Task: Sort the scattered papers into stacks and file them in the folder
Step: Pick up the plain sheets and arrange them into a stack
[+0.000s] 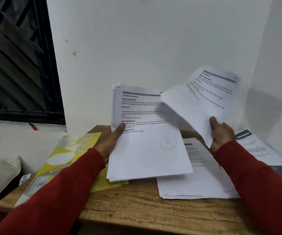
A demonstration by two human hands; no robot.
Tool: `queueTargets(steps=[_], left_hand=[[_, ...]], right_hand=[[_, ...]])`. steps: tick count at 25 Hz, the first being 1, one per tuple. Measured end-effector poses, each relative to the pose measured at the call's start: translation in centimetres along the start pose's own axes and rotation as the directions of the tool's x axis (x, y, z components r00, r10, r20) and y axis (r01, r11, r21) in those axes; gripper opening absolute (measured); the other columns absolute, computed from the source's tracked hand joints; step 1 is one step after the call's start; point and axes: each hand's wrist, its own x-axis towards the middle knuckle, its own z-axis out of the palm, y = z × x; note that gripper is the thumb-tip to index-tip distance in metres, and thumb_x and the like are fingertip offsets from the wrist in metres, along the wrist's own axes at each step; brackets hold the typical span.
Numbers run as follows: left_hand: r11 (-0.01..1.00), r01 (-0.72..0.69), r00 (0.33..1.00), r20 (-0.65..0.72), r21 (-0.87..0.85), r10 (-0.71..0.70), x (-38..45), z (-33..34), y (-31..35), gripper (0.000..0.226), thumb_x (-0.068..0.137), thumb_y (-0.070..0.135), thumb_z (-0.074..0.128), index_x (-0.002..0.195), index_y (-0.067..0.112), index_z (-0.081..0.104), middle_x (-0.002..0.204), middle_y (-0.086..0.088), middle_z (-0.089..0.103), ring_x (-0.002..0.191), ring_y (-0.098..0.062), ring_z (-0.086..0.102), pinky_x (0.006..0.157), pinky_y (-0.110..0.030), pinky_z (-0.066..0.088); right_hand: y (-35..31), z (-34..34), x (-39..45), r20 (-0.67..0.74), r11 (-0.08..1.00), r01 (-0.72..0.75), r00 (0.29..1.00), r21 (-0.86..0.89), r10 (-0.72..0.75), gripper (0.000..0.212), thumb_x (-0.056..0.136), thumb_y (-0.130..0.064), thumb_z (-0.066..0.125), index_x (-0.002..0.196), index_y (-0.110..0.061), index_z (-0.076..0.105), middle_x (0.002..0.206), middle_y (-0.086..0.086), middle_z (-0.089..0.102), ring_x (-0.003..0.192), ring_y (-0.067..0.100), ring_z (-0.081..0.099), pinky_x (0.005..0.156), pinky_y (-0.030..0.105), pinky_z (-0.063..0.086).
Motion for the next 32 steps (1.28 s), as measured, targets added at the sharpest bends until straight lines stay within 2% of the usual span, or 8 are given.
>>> queueTargets(steps=[4,9,13,16,19,23,27,32], left_hand=[[1.000,-0.004,0.999,-0.033,0.031,0.005,0.3,-0.2,-0.9,0.025,0.098,0.028,0.059,0.114,0.010,0.065,0.102,-0.006,0.077,0.085,-0.021,0.075,0.065,-0.033,0.061],[0.999,0.026,0.997,-0.078,0.046,-0.023,-0.2,0.9,-2.5,0.022,0.096,0.030,0.063,0.109,0.013,0.068,0.098,-0.006,0.077,0.084,-0.024,0.074,0.066,-0.034,0.059],[0.996,0.034,0.989,-0.144,0.085,-0.022,-0.3,1.2,-3.0,0.002,0.092,0.010,0.067,0.090,0.011,0.068,0.080,-0.003,0.075,0.075,-0.026,0.068,0.063,-0.032,0.057],[0.993,0.035,0.978,-0.209,0.114,-0.011,-0.3,1.0,-2.7,0.010,0.085,0.003,0.073,0.091,0.009,0.068,0.089,-0.008,0.076,0.085,-0.029,0.070,0.071,-0.038,0.062],[0.995,0.020,0.980,-0.197,0.103,0.000,-0.4,0.9,-2.6,0.017,0.085,0.014,0.077,0.100,0.009,0.070,0.100,-0.010,0.076,0.099,-0.033,0.071,0.082,-0.043,0.060],[0.999,0.034,0.994,-0.100,0.023,-0.032,-0.5,1.1,-2.3,0.045,0.090,0.049,0.065,0.121,0.016,0.066,0.110,-0.003,0.075,0.103,-0.023,0.072,0.091,-0.042,0.056],[1.000,0.007,0.996,-0.092,-0.006,-0.008,-0.6,1.4,-2.1,0.036,0.096,0.045,0.057,0.118,0.018,0.065,0.111,-0.001,0.075,0.102,-0.019,0.072,0.091,-0.038,0.055],[0.998,-0.037,0.988,-0.149,-0.051,0.029,-0.3,1.2,-2.1,0.022,0.098,0.033,0.058,0.109,0.016,0.067,0.109,-0.004,0.075,0.099,-0.022,0.072,0.090,-0.039,0.057]], right_hand=[[0.9,0.3,-0.5,0.194,0.992,-0.053,0.978,-0.114,0.074,0.011,0.093,-0.010,0.064,0.096,0.000,0.065,0.088,0.016,0.070,0.069,0.026,0.070,0.066,0.039,0.060],[2.8,2.0,-4.4,0.442,0.944,0.009,0.885,-0.330,0.146,0.018,0.089,-0.011,0.070,0.107,-0.005,0.069,0.102,0.013,0.075,0.088,0.028,0.073,0.079,0.043,0.059],[4.4,2.8,-5.3,0.396,0.931,0.122,0.918,-0.343,0.026,0.038,0.077,-0.003,0.080,0.109,-0.011,0.061,0.099,0.012,0.075,0.085,0.028,0.073,0.080,0.043,0.060],[4.4,2.7,-5.1,0.355,0.966,0.064,0.934,-0.250,0.030,0.044,0.076,0.001,0.080,0.112,-0.009,0.057,0.098,0.014,0.075,0.082,0.028,0.072,0.079,0.044,0.059],[4.5,2.6,-4.8,0.350,0.964,0.037,0.935,-0.262,0.059,0.026,0.078,0.001,0.078,0.102,0.001,0.067,0.097,0.017,0.074,0.081,0.029,0.070,0.083,0.044,0.058],[3.7,2.0,-3.8,0.307,0.968,0.081,0.952,-0.239,-0.004,0.010,0.085,0.001,0.071,0.091,-0.007,0.073,0.083,0.006,0.076,0.075,0.021,0.072,0.071,0.031,0.061],[3.4,1.6,-2.8,0.252,0.967,0.108,0.966,-0.229,-0.049,0.011,0.086,0.002,0.069,0.086,-0.010,0.072,0.085,0.007,0.075,0.076,0.021,0.070,0.075,0.033,0.058],[2.1,0.0,-1.2,0.199,0.993,0.036,0.980,-0.113,-0.013,0.018,0.086,0.001,0.069,0.104,-0.002,0.069,0.107,0.018,0.071,0.094,0.031,0.069,0.083,0.042,0.058]])
